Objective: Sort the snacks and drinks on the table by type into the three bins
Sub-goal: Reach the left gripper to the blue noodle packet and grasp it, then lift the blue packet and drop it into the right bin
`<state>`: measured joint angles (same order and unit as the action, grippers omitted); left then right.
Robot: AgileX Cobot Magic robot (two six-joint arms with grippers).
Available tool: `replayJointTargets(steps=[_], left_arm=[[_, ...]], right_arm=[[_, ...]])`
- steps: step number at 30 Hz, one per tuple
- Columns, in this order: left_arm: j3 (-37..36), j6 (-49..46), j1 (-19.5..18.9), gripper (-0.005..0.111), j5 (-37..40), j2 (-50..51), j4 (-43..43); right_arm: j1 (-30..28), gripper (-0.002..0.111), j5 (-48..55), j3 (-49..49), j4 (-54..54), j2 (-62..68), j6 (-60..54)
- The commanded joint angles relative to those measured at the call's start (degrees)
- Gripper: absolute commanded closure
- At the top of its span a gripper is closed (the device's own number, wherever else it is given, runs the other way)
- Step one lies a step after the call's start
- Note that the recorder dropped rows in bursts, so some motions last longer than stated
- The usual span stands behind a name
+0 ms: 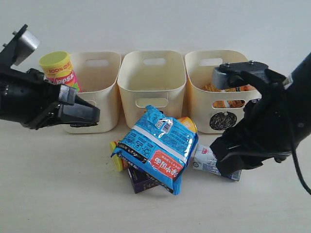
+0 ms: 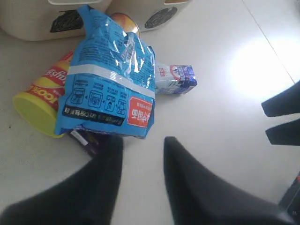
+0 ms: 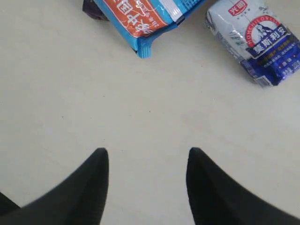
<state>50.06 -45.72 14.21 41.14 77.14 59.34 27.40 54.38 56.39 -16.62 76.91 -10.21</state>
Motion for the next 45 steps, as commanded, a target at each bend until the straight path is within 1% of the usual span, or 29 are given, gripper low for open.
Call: replayJointTargets(steps=[1, 2, 4, 9, 13, 15, 19, 27, 28, 34, 35, 36, 37, 38, 39, 40, 41, 45], left_arm=[[2.6, -7.2, 0.3, 0.041, 1.1, 5.9, 9.1], [3.1, -8.8, 0.3, 0.037, 1.1, 7.2, 10.2], [4.1, -10.9, 0.3, 0.036, 1.7, 10.1, 12.1], [7.1, -15.9, 0.3, 0.036, 5.1, 17.4, 15.9], [9.3, -20.5, 0.3, 0.036, 5.2, 22.3, 16.2], [10.5, -23.5, 0.3, 0.036, 5.2, 24.7, 17.9], [12.4, -26.0, 0.3, 0.036, 5.7, 28.8, 22.1], [17.6, -27.2, 0.4, 0.036, 6.5, 36.6, 22.7], [18.2, -28.7, 0.9, 0.036, 6.5, 37.6, 22.7], [20.0, -29.5, 3.4, 0.036, 6.5, 39.5, 22.7], [20.0, -30.7, 4.2, 0.036, 5.2, 39.5, 22.7], [20.0, -31.2, 4.7, 0.037, 4.4, 39.5, 22.7], [20.0, -31.3, 5.2, 0.044, 3.6, 39.5, 22.7], [20.0, -31.3, 5.4, 0.052, 3.3, 39.5, 22.7], [20.0, -31.1, 5.6, 0.072, 3.5, 39.5, 22.7], [20.0, -31.0, 5.6, 0.081, 4.0, 39.5, 22.7], [20.0, -31.0, 5.6, 0.102, 6.1, 39.4, 22.7], [20.0, -30.6, 5.6, 0.102, 9.9, 37.0, 22.7]], right_arm=[[0.2, 0.062, -2.5, -2.9, 1.3, -4.8, 2.6], [0.2, 0.062, -2.3, -3.1, 1.3, -5.0, 2.6], [0.2, 0.062, -1.6, -3.1, 1.3, -5.2, 2.6], [0.2, 0.062, -0.6, -3.1, 1.2, -5.2, 2.6], [0.2, 0.062, 1.0, -3.1, 1.2, -5.2, 2.6], [0.2, 0.062, 2.1, -3.1, 1.2, -5.2, 2.6], [0.2, 0.062, 3.9, -3.1, 1.1, -5.6, 2.6], [0.2, 0.062, 4.8, -3.1, 1.1, -10.8, 3.8], [0.2, 0.062, 5.2, -3.1, 1.1, -11.7, 4.0], [0.2, 0.062, 6.9, -3.1, 1.1, -13.2, 4.3], [0.2, 0.062, 7.1, -3.1, 1.2, -13.7, 4.5], [0.2, 0.062, 7.4, -3.1, 1.2, -14.0, 4.7], [0.2, 0.062, 7.7, -3.1, 1.2, -14.6, 4.7], [0.2, 0.062, 7.9, -3.1, 1.1, -15.1, 4.8], [0.2, 0.062, 8.3, -3.1, 1.1, -15.7, 4.8], [0.2, 0.062, 8.6, -3.1, 1.4, -15.9, 4.8], [0.2, 0.062, 8.9, -3.1, 2.1, -16.9, 5.1], [0.2, 0.062, 9.0, -3.1, 5.9, -21.1, 9.0]])
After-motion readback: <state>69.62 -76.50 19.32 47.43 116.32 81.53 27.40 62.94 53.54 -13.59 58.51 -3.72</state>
